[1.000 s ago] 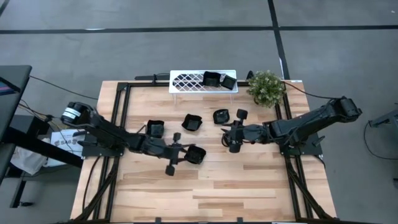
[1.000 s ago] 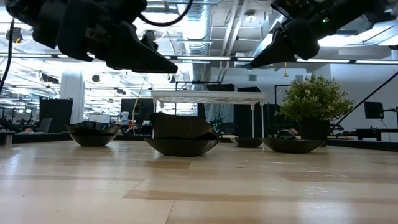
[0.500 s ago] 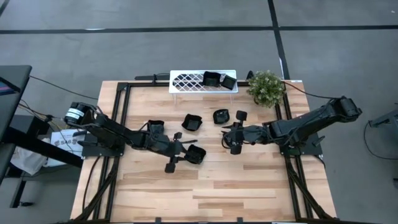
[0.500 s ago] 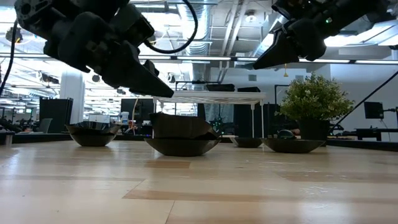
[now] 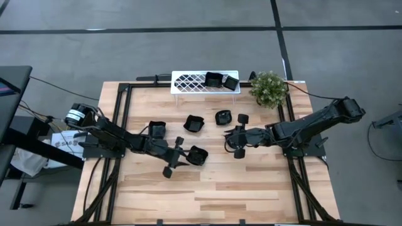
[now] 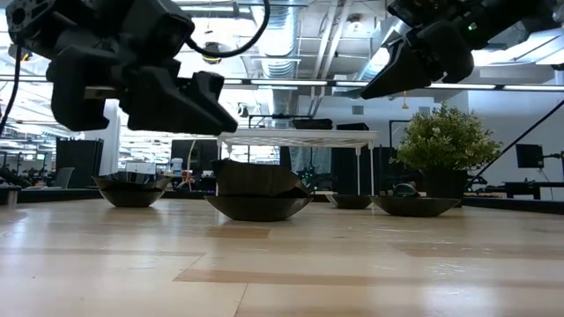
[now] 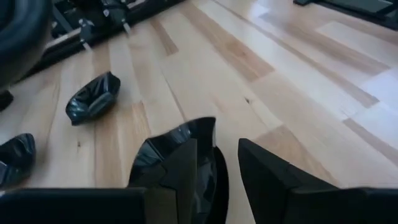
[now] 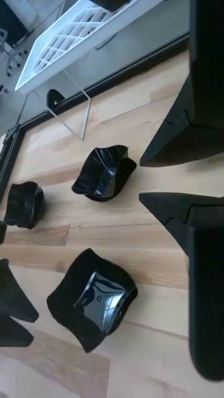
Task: Pick & Place Mini shaped plates
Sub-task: Stack the black distorted square plate on top of the black distorted square plate on the shelf
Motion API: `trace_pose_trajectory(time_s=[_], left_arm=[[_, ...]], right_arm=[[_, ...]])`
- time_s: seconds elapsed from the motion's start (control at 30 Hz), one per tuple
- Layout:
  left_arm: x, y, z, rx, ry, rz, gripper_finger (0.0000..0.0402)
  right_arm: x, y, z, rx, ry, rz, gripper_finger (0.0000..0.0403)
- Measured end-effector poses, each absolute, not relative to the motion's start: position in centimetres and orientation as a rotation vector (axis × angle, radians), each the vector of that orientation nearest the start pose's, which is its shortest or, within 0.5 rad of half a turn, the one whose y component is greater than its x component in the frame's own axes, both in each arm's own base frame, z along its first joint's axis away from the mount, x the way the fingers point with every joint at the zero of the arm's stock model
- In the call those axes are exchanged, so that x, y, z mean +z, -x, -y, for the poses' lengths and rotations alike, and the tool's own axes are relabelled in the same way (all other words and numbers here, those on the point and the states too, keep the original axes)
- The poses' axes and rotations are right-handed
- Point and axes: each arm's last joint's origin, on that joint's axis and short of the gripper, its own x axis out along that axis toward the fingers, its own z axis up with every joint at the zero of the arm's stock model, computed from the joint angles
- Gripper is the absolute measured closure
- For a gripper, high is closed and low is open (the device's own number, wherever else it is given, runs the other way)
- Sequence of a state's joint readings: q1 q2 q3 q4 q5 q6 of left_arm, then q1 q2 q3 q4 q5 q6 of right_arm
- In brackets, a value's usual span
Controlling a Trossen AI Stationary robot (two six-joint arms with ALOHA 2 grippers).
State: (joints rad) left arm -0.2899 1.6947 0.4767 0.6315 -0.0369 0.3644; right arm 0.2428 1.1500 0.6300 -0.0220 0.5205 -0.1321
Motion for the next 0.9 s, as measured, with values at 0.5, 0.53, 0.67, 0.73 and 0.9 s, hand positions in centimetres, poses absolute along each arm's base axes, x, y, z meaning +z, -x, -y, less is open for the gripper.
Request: trace_pose_trajectory(time_s=[0.5,0.53,0.67,0.73,0.9], left_arm=[[9.5,-28.1,8.0,-0.371,-0.372,-0.549,0.0272],[9.5,-28.1,7.8,-0.367,-0.369,-0.551,0.0272],[9.4,-28.3,7.1,-0.360,-0.334,-0.561,0.0272],[9.4,-28.3,6.9,-0.365,-0.324,-0.565,0.0272],[9.1,-28.1,6.9,-0.360,-0.283,-0.607,0.0272]], right_arm=[[22.7,-23.1,-4.2,-0.253,0.276,-0.516,0.0331],[22.7,-23.1,-4.2,-0.254,0.268,-0.517,0.0331],[22.5,-23.0,-4.2,-0.257,0.259,-0.531,0.0331],[22.5,-22.9,-4.2,-0.257,0.261,-0.540,0.0331],[22.5,-22.9,-4.2,-0.259,0.255,-0.539,0.0331]])
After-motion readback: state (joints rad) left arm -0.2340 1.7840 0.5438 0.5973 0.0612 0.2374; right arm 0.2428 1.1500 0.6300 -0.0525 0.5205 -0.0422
